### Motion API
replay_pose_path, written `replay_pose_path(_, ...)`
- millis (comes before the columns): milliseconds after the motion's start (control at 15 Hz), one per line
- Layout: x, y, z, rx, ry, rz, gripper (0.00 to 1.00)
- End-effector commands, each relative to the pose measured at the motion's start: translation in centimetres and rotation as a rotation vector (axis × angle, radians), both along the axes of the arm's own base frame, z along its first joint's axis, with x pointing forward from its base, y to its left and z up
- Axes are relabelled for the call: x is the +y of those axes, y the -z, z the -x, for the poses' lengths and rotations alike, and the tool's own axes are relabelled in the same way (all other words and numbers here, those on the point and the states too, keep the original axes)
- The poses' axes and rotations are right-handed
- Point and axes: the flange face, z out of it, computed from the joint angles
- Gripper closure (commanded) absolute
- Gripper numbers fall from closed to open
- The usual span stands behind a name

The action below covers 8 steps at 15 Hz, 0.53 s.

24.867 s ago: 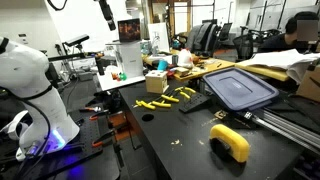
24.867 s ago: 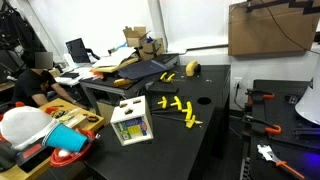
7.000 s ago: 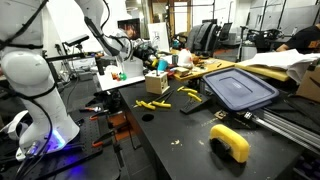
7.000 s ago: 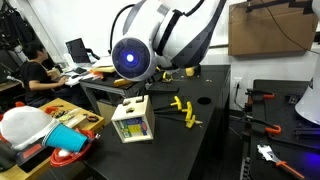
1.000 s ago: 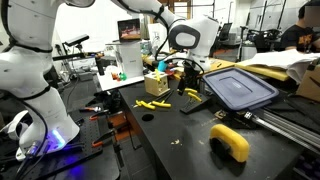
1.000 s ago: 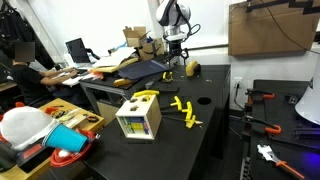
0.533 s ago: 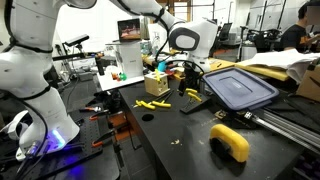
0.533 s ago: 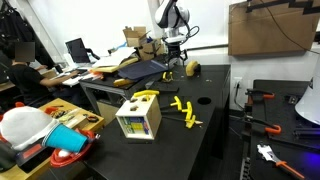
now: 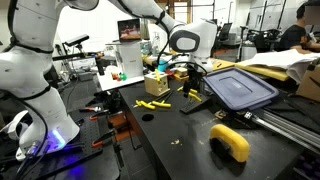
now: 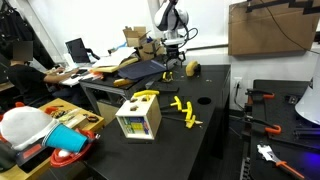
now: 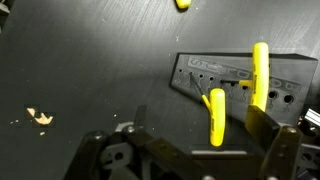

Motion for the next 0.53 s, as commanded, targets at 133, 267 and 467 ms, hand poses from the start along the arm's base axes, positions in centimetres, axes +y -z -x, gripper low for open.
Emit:
replay_pose_path(133,-0.9,0.5,-1.6,-0.028,-0.004,0.043,0.00)
replay_pose_path(267,-1.0,0.7,-2.0,-0.031,-0.004,0.047,0.00)
replay_pose_path(467,-1.4,1.4,-2.6,-0.013,-0.001,0.040,0.00)
